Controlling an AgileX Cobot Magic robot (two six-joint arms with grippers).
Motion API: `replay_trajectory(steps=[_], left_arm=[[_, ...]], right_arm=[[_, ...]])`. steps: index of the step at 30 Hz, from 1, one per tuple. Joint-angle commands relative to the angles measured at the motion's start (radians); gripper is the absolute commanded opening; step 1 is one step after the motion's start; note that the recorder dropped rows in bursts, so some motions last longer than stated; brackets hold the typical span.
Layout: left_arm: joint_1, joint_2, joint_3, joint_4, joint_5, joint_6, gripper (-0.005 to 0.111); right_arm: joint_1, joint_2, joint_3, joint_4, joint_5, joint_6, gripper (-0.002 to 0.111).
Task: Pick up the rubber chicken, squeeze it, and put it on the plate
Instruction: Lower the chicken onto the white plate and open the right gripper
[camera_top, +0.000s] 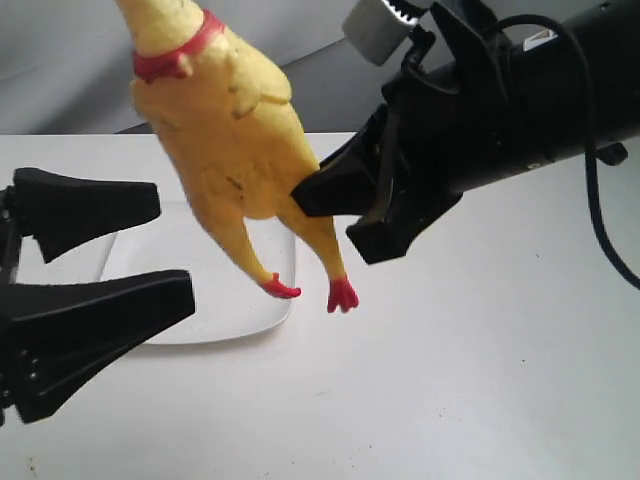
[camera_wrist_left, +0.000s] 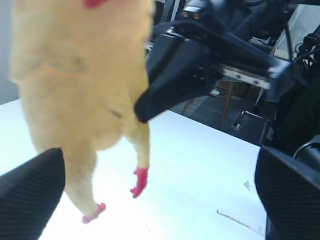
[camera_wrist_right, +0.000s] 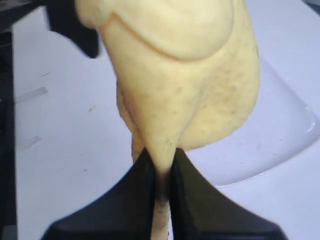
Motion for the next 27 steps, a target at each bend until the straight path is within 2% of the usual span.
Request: replay_trajectory(steps=[1, 13, 18, 27], left_arm=[[0.002, -0.003, 0.004, -0.008, -0.005, -0.004, 0.001], [0.002, -0.003, 0.004, -0.008, -0.005, -0.004, 0.001], [0.002, -0.003, 0.004, -0.008, -0.005, -0.004, 0.001], [0.002, -0.003, 0.004, -0.008, -0.005, -0.004, 0.001]], right_arm=[[-0.002, 0.056, -0.019, 0.001, -0.099, 0.020, 0.000], [-0.001, 0.495, -0.288, 0.001, 0.032, 0.087, 0.000], [0.047, 0.653, -0.391, -0.013, 0.070, 0.127, 0.000], [0.115, 0.822, -0.523, -0.331, 0.062, 0.472, 0.000]])
